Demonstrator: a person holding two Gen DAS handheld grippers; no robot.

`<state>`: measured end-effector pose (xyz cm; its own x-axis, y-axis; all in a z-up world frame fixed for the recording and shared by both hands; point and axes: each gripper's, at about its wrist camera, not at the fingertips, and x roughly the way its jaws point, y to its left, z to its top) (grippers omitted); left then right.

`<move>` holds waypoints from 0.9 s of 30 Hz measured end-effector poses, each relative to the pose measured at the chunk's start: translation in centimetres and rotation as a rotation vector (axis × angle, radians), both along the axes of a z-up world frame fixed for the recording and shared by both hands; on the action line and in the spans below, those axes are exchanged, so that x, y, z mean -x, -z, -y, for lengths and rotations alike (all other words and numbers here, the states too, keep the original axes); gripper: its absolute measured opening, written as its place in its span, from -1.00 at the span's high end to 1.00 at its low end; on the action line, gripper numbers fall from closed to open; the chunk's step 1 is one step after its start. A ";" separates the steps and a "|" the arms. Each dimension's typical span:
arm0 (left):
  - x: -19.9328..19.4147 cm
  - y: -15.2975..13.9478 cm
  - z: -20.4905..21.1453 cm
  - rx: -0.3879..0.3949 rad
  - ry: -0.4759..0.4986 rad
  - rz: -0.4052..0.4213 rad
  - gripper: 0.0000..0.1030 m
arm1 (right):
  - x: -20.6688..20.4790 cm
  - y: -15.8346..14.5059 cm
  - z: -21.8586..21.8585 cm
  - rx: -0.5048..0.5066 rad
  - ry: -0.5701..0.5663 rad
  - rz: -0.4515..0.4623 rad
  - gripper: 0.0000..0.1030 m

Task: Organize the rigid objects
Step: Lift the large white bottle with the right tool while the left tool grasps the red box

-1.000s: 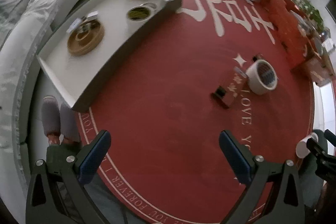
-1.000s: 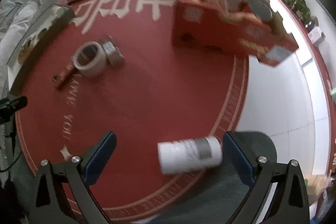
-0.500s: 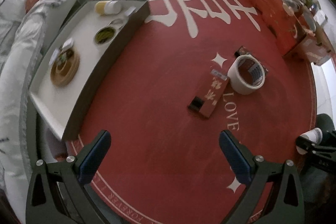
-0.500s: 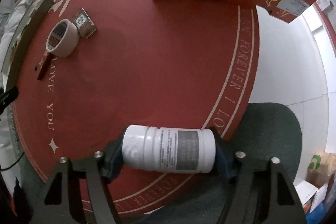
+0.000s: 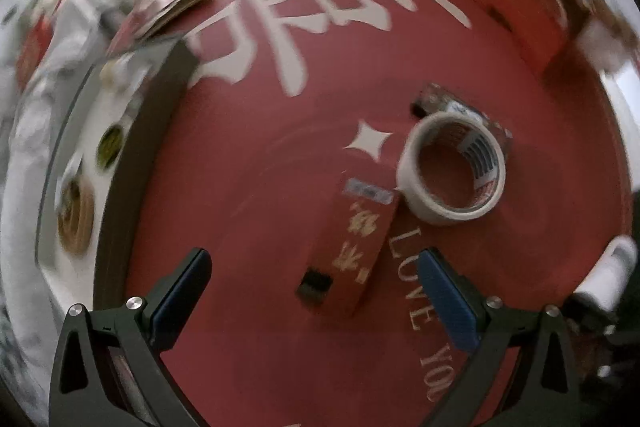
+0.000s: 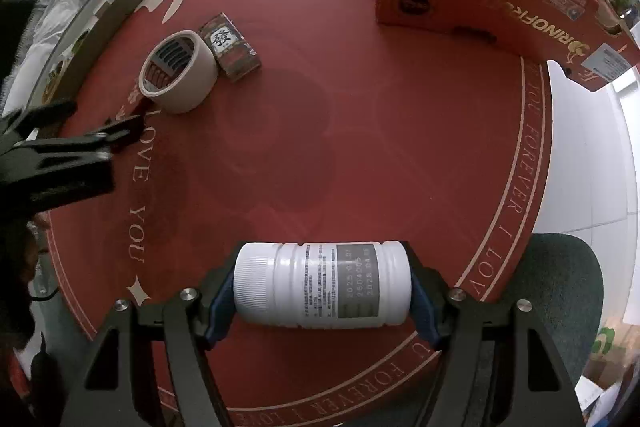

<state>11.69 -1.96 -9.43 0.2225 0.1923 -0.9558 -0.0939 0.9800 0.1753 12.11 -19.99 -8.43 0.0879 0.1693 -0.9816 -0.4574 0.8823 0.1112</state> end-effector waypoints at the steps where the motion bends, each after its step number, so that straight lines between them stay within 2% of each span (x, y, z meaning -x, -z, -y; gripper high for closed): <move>1: -0.1 0.0 0.0 0.001 0.014 0.026 -1.00 | 0.0 -0.1 -0.1 0.006 -0.004 0.003 -0.41; 5: -0.6 0.7 -0.9 0.075 0.007 0.038 -1.00 | 0.4 -0.2 -2.3 0.054 -0.033 0.027 -0.43; 7: -0.5 1.5 -2.3 0.186 -0.065 0.024 -1.00 | 0.7 -0.2 -2.8 0.080 -0.050 0.039 -0.43; 13: -0.4 1.8 -2.4 0.186 -0.094 0.052 -1.00 | 0.8 -0.7 -3.7 0.091 -0.052 0.037 -0.46; 16: -0.2 1.9 -2.4 0.186 -0.109 0.052 -0.99 | 1.4 -0.1 -3.8 0.091 -0.066 0.034 -0.58; 18: -0.2 1.9 -2.6 0.189 -0.114 0.052 -0.98 | 1.6 0.1 -4.5 0.092 -0.095 0.022 -0.82; 20: -0.1 1.8 -2.2 0.191 -0.114 0.049 -0.92 | 1.3 0.4 -6.4 0.101 -0.113 0.019 -0.90; 23: -0.1 1.5 -1.7 0.192 -0.098 0.051 -0.69 | 1.3 0.2 -6.9 0.099 -0.110 0.020 -0.90; 25: 0.3 1.0 -0.8 0.191 -0.063 0.062 -0.27 | 1.4 0.3 -6.9 0.097 -0.110 0.024 -0.90; 26: 0.6 0.8 -0.5 0.190 -0.053 0.066 -0.12 | 1.5 0.3 -7.0 0.097 -0.109 0.024 -0.88; 27: 0.8 0.6 -0.2 0.190 -0.042 0.069 0.27 | 1.5 0.2 -7.1 0.096 -0.106 0.026 -0.82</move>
<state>10.88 -1.71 -10.03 0.2846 0.0205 -0.9584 -0.1411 0.9898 -0.0207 10.64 -12.88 -8.58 0.1005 0.0839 -0.9914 -0.5499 0.8351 0.0150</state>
